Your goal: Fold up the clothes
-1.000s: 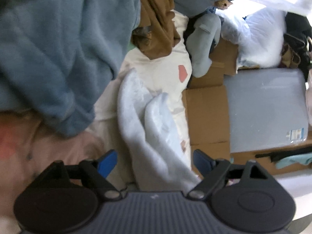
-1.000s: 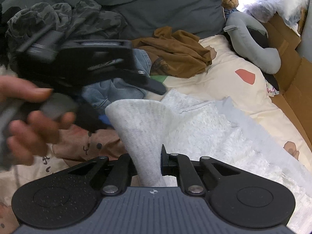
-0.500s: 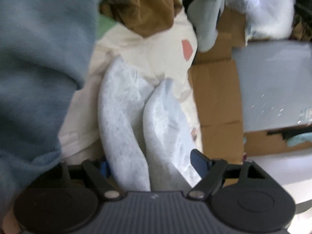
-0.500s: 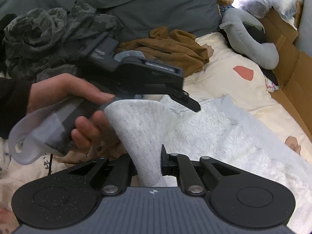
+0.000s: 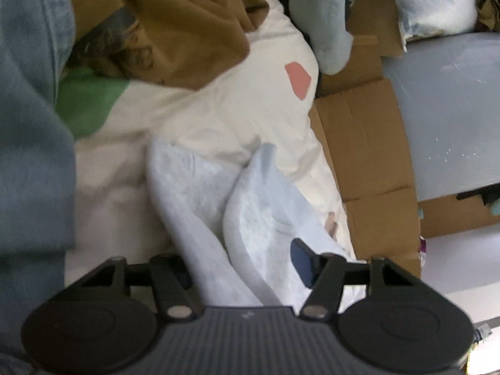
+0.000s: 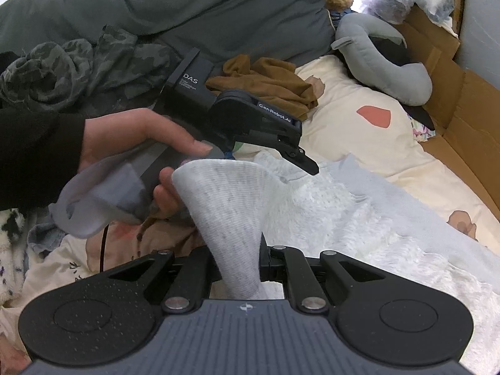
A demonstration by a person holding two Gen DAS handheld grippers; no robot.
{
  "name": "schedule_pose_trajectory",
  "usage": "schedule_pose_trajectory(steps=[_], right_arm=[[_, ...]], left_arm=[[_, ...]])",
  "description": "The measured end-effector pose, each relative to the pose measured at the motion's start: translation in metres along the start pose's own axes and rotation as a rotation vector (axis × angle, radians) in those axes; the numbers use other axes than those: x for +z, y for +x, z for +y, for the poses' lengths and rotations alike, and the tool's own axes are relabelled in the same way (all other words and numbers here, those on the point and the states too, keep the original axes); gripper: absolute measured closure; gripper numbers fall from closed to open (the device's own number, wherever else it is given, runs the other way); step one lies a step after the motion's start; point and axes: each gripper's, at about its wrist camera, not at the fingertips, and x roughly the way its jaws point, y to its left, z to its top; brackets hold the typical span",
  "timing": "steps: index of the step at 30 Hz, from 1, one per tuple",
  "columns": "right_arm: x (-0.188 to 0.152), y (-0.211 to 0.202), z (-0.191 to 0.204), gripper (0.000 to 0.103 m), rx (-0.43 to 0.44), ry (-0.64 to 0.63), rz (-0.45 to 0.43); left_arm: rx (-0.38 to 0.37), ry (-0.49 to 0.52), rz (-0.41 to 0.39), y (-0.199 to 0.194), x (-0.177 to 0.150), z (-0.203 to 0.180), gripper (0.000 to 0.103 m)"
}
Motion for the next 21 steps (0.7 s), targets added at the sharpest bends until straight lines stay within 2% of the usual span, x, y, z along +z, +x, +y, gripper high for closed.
schedule_pose_trajectory(steps=[7,11,15,17,21], right_arm=[[0.006,-0.012,-0.019,0.095,0.016,0.081,-0.021],[0.012,-0.021,-0.028,0.095,0.017,0.100,-0.028],[0.010,-0.023,-0.037,0.095,0.012,0.127,-0.032],[0.010,-0.025,-0.040,0.095,0.013,0.139,-0.032],[0.011,-0.028,-0.036,0.095,0.021,0.115,-0.035]], left_arm=[[-0.015,-0.037,-0.017,-0.006,0.016,-0.008,0.042],[0.036,-0.026,-0.025,-0.008,0.023,-0.007,0.036],[0.049,-0.036,0.004,0.002,0.023,-0.007,0.035],[0.053,-0.028,0.023,0.010,0.020,-0.009,0.031],[0.064,0.028,0.065,0.027,0.012,-0.016,0.033]])
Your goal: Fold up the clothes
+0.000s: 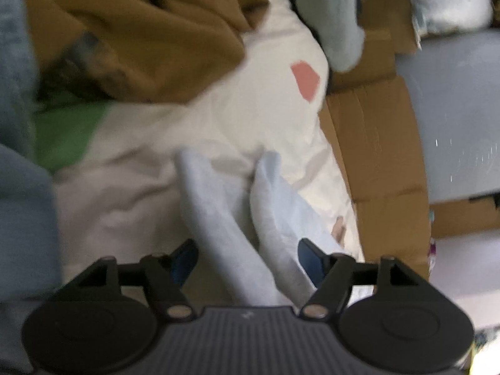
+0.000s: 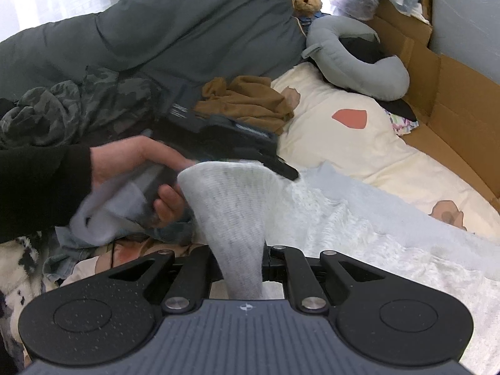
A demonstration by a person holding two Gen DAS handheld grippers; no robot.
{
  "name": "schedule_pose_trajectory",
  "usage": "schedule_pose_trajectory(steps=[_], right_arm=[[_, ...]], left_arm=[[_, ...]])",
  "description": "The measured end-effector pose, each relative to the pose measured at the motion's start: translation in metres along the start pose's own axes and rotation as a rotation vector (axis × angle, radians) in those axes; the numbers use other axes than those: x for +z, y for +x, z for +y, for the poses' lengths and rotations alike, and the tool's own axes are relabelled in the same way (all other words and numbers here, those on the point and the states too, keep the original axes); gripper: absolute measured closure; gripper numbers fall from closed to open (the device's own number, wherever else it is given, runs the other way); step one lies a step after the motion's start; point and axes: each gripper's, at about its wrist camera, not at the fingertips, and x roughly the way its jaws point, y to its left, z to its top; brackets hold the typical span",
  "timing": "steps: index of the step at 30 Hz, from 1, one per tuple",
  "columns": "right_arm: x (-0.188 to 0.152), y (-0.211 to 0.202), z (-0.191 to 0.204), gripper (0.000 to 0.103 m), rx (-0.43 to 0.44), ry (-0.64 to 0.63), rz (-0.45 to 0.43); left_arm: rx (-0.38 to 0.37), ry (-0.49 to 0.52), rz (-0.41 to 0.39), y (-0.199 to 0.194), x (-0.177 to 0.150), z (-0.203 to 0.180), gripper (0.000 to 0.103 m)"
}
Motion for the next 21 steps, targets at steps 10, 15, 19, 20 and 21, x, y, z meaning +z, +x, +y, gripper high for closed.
schedule_pose_trajectory(steps=[10,15,19,20,21], right_arm=[[-0.007,0.008,0.009,0.095,0.004,-0.016,0.020],[-0.009,0.008,0.011,0.095,0.006,-0.027,0.028],[-0.007,0.000,0.011,0.095,0.013,-0.039,0.028],[-0.007,-0.002,0.010,0.095,0.014,-0.039,0.027],[-0.006,-0.005,0.009,0.095,0.015,-0.039,0.026]], left_arm=[[0.031,-0.014,-0.052,-0.003,0.011,0.007,0.080],[0.001,0.000,-0.078,-0.013,0.009,0.004,0.090],[-0.003,0.036,-0.091,-0.019,0.009,-0.009,0.091],[-0.007,0.044,-0.096,-0.021,0.009,-0.012,0.091],[-0.016,0.052,-0.103,-0.023,0.009,-0.017,0.091]])
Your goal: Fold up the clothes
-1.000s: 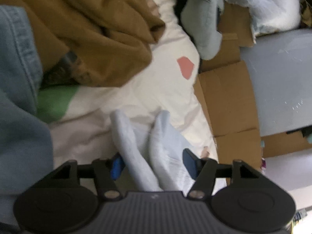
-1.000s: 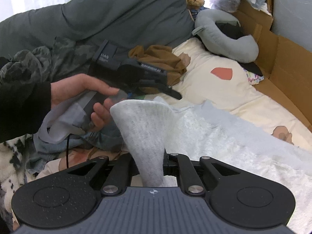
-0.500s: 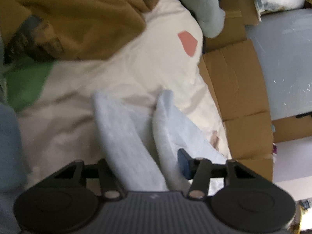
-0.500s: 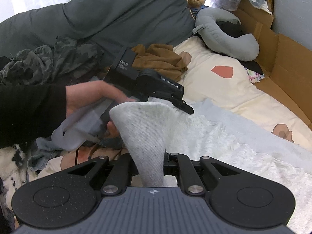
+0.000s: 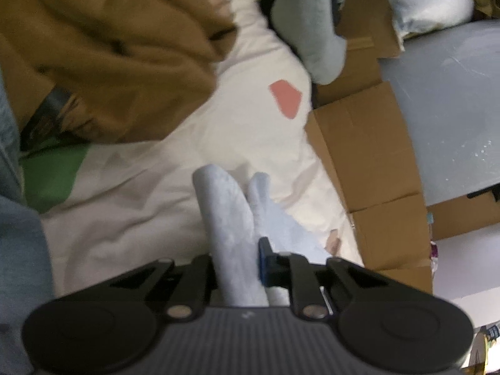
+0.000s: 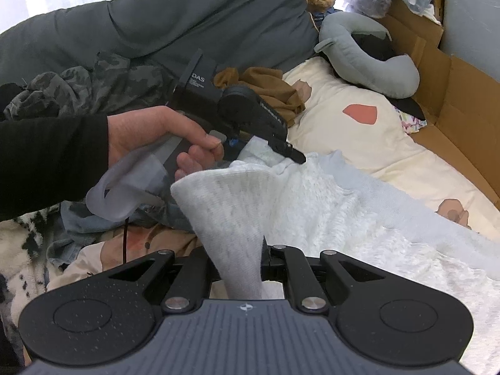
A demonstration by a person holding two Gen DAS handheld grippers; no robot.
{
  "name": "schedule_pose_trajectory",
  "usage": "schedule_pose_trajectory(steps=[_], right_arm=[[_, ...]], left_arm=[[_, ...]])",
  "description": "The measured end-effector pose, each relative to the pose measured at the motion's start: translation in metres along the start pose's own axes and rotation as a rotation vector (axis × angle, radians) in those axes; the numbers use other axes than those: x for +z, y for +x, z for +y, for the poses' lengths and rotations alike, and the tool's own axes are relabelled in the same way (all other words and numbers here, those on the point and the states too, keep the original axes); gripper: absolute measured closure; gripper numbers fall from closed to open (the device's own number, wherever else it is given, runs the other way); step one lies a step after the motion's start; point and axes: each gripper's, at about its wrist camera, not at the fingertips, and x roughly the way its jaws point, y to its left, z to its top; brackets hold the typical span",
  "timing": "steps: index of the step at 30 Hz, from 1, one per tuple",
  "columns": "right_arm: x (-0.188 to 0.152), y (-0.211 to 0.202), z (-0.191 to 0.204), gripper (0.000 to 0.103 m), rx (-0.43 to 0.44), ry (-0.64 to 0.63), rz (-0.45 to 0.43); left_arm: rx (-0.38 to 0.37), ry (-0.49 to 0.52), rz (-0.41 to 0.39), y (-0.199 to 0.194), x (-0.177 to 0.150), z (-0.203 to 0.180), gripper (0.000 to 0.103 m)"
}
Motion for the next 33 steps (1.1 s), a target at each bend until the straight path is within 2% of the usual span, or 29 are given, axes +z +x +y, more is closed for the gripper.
schedule_pose_trajectory(steps=[8,14,26,33], right_arm=[[-0.007,-0.027,-0.019,0.096,0.005,0.073,-0.010],[-0.017,-0.056,-0.039,0.096,-0.003,0.133,-0.046],[-0.049,-0.111,-0.086,0.096,0.000,0.216,-0.152],[-0.075,-0.137,-0.121,0.096,-0.003,0.297,-0.189]], left_arm=[[-0.060,0.034,-0.051,-0.001,-0.009,-0.046,0.092],[-0.074,0.088,-0.064,0.003,-0.019,-0.093,0.092],[-0.093,0.156,-0.058,0.025,-0.050,-0.175,0.092],[-0.095,0.198,-0.033,0.056,-0.071,-0.215,0.092]])
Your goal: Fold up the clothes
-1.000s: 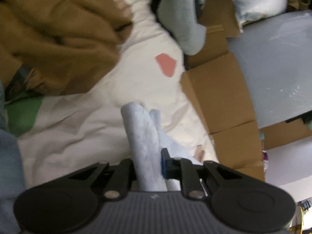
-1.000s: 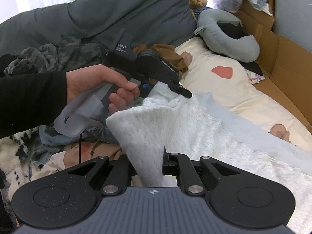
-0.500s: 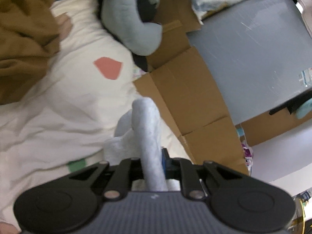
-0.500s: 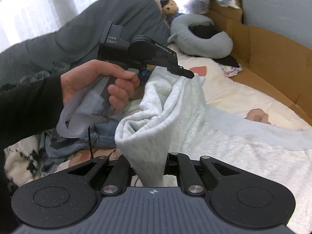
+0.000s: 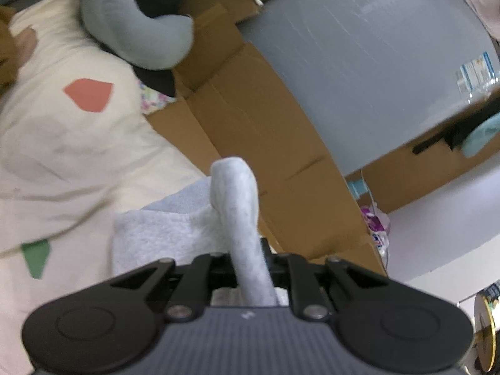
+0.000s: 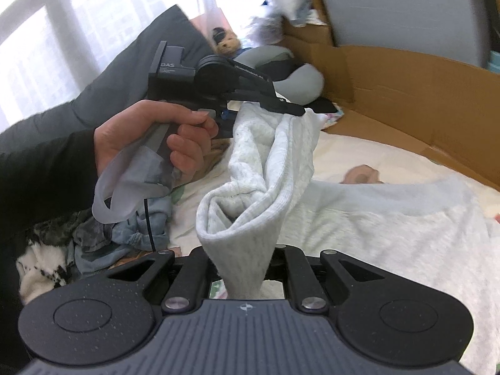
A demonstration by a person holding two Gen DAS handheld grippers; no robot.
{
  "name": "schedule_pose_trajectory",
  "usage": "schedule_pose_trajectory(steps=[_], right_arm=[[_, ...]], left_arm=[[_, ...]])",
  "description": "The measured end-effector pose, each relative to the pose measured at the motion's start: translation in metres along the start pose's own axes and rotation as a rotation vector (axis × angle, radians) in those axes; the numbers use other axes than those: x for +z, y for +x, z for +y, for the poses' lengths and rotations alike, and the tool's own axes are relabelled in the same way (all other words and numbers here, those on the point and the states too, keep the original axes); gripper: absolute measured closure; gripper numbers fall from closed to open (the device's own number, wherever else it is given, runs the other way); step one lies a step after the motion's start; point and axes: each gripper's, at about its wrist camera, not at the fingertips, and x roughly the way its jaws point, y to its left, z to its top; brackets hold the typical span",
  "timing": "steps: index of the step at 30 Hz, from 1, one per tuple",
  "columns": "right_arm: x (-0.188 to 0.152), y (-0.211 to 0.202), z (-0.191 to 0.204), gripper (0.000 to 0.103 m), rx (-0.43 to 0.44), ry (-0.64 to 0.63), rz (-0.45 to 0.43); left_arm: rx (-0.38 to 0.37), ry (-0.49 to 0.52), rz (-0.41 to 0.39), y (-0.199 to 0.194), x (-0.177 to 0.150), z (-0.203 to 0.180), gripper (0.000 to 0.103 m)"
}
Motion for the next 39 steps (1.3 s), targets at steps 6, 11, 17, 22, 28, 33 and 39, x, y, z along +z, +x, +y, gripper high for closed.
schedule_pose_trajectory(steps=[6,11,17,22,28,33,39], right_arm=[[-0.009,-0.018,-0.033,0.096,-0.018,0.064,-0.027],[-0.017,-0.024,-0.059,0.096,-0.028,0.120,-0.039],[-0.027,-0.034,-0.087,0.096,-0.051,0.199,-0.044],[-0.037,-0.041,-0.109,0.096,-0.079,0.258,-0.047],[-0.052,-0.045,-0.134,0.096,-0.123,0.323,-0.039],[-0.062,-0.049,-0.143,0.096,-0.141,0.350,-0.034],[-0.075,-0.059,-0.156,0.096,-0.153,0.401,-0.043]], left_arm=[[0.025,0.032,0.028,0.035,-0.014,-0.029,0.092],[0.059,0.052,0.055,0.062,-0.023,-0.047,0.092],[0.107,0.085,0.085,0.097,-0.037,-0.066,0.092],[0.128,0.112,0.107,0.123,-0.050,-0.077,0.092],[0.146,0.125,0.116,0.144,-0.069,-0.085,0.093],[0.137,0.138,0.115,0.152,-0.082,-0.093,0.093],[0.113,0.180,0.109,0.153,-0.094,-0.107,0.093]])
